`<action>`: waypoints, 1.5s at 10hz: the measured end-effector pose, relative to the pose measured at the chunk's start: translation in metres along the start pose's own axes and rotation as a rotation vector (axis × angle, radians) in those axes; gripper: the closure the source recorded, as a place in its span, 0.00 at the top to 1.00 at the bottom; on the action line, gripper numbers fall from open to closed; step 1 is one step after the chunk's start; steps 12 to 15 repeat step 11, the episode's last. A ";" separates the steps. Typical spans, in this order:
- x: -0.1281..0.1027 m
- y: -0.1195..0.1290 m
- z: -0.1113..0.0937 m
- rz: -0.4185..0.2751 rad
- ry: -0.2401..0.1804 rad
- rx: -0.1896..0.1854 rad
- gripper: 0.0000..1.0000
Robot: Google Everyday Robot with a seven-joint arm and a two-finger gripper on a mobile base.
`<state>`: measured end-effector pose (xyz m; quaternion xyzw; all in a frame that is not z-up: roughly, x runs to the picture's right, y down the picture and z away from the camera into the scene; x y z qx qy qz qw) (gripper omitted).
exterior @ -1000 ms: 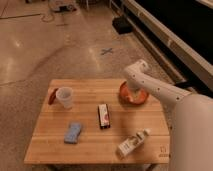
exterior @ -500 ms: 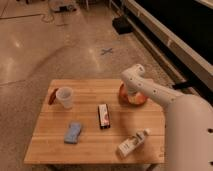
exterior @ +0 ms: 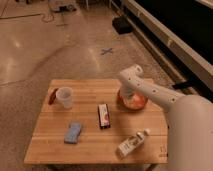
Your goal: Push the ceramic bowl across the table
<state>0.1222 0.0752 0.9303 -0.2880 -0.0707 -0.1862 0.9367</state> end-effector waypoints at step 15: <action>-0.096 0.036 0.003 -0.114 -0.215 -0.132 0.65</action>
